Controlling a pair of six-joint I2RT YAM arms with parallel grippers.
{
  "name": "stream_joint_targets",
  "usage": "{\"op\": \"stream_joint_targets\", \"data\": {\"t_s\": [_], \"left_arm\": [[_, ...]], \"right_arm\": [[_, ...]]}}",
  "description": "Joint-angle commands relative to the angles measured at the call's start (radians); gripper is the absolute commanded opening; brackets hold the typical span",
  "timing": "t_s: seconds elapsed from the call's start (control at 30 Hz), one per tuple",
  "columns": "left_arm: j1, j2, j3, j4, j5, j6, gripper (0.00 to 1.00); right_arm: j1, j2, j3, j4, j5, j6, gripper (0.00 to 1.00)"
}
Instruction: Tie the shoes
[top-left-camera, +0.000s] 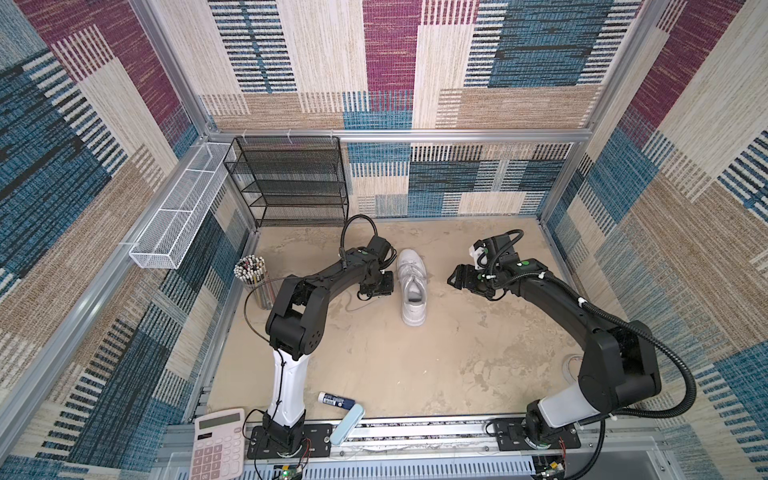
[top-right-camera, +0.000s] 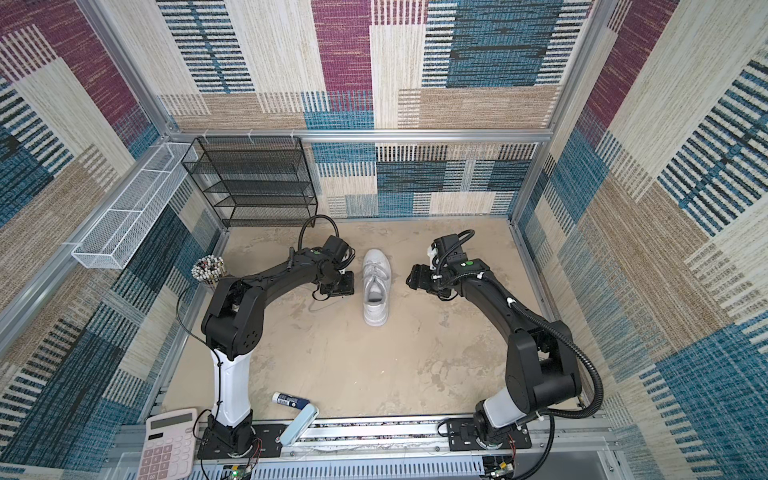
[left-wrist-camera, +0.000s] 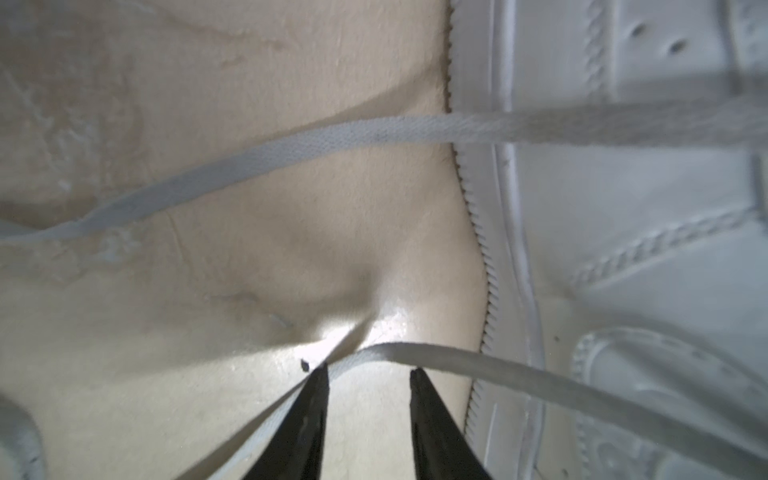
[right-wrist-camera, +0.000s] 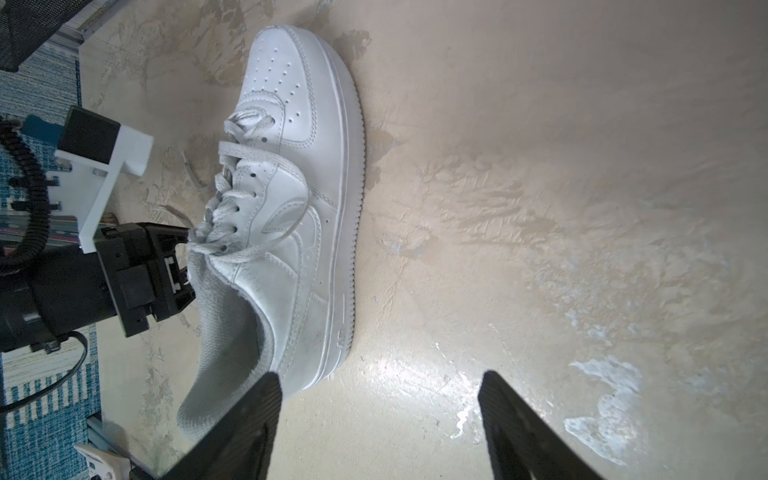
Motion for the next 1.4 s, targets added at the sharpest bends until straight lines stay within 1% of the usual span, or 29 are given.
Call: {"op": "stream_joint_targets", "data": {"t_s": [0.0, 0.13, 0.23, 0.37, 0.5, 0.6, 0.77, 1.03, 1.13, 1.23, 1.3, 1.37], "left_arm": [[-0.007, -0.004, -0.015, 0.017, -0.056, 0.04, 0.35], [-0.012, 0.011, -0.024, 0.053, -0.053, 0.063, 0.32], [-0.025, 0.018, -0.025, 0.062, -0.094, 0.085, 0.31], [-0.025, 0.018, -0.042, 0.094, -0.103, 0.105, 0.28], [-0.026, 0.026, -0.046, 0.093, -0.095, 0.121, 0.22], [-0.026, 0.014, -0.058, 0.101, -0.101, 0.128, 0.16], [-0.025, -0.003, -0.076, 0.105, -0.103, 0.147, 0.0], [-0.031, -0.081, -0.114, 0.102, -0.121, 0.164, 0.0], [-0.033, -0.08, -0.118, 0.104, -0.102, 0.202, 0.14], [-0.032, -0.063, -0.115, 0.103, -0.095, 0.23, 0.17], [-0.033, -0.054, -0.108, 0.102, -0.105, 0.235, 0.18], [-0.032, -0.044, -0.096, 0.103, -0.109, 0.241, 0.23]], "right_arm": [[0.001, -0.005, -0.006, 0.02, -0.006, 0.011, 0.77], [0.0, -0.008, -0.014, 0.022, -0.008, 0.017, 0.77], [0.0, -0.014, -0.016, 0.021, -0.008, 0.02, 0.77], [0.001, -0.028, -0.03, 0.024, -0.01, 0.033, 0.77], [0.001, -0.046, -0.047, 0.025, -0.009, 0.041, 0.77], [0.001, -0.055, -0.058, 0.025, -0.004, 0.044, 0.77], [0.0, -0.068, -0.084, 0.037, -0.007, 0.053, 0.77], [0.001, -0.077, -0.099, 0.051, -0.012, 0.061, 0.76], [0.0, -0.079, -0.104, 0.053, -0.008, 0.065, 0.76], [-0.001, -0.075, -0.105, 0.054, -0.017, 0.067, 0.76], [0.0, -0.07, -0.099, 0.047, -0.017, 0.065, 0.76], [0.0, -0.069, -0.095, 0.042, -0.016, 0.059, 0.76]]}}
